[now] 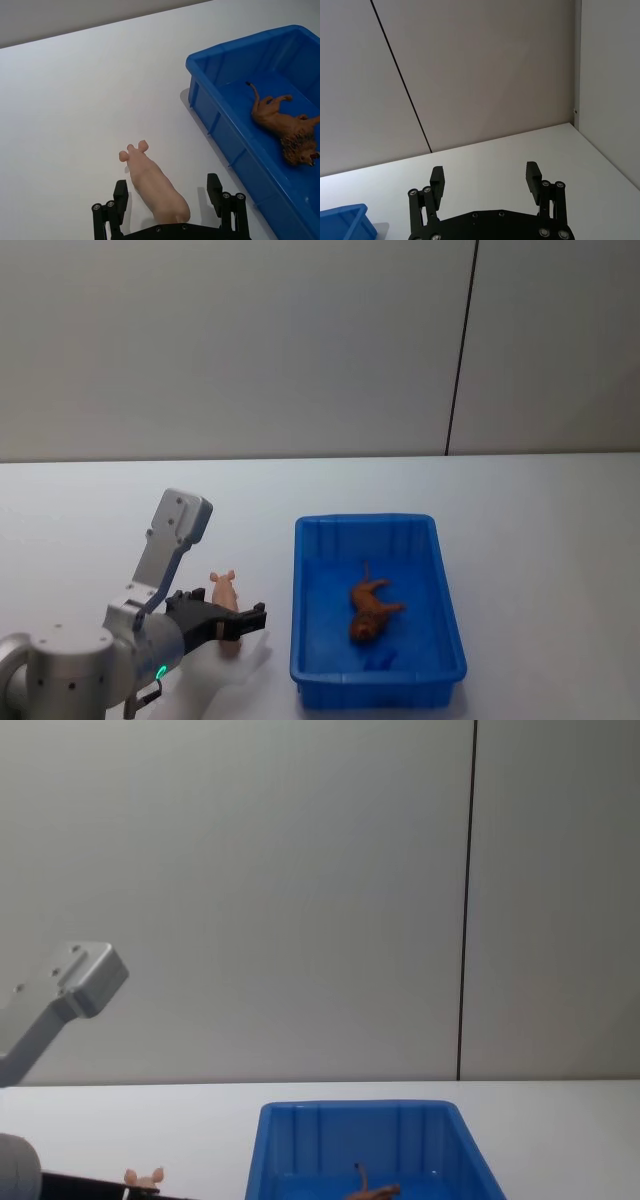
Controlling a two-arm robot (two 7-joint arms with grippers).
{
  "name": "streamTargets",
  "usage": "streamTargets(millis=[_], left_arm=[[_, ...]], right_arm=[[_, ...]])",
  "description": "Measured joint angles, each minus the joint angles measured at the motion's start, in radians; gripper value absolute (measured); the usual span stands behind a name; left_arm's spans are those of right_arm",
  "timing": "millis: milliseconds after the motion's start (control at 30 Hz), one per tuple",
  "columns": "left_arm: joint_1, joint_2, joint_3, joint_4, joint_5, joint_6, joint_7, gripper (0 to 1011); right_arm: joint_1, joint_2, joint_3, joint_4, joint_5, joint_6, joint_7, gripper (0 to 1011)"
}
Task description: Pick up the two dolls from the table and place them into the box.
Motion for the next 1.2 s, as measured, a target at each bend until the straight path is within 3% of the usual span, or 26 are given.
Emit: streamTargets(millis=[667, 867, 1200], left_arm=[[-0.063, -0.045, -0.006, 0.092, 0.017, 0.085, 0.012, 1001], [-0.069, -0.049, -0.007, 0.103, 0.020, 0.098, 0.019, 904], [-0.074, -0.053, -0.009, 0.112, 0.022, 0.110, 0.024, 592]], right_arm=[[-0.002, 0.000, 0.002, -0.001, 0.001, -0.002, -0.003, 1001], [-0.002, 0.000, 0.002, -0.001, 0.002, -0.002, -0.004, 1001], [-0.002, 0.001, 0.001, -0.001, 0.001, -0.002, -0.004, 1001]])
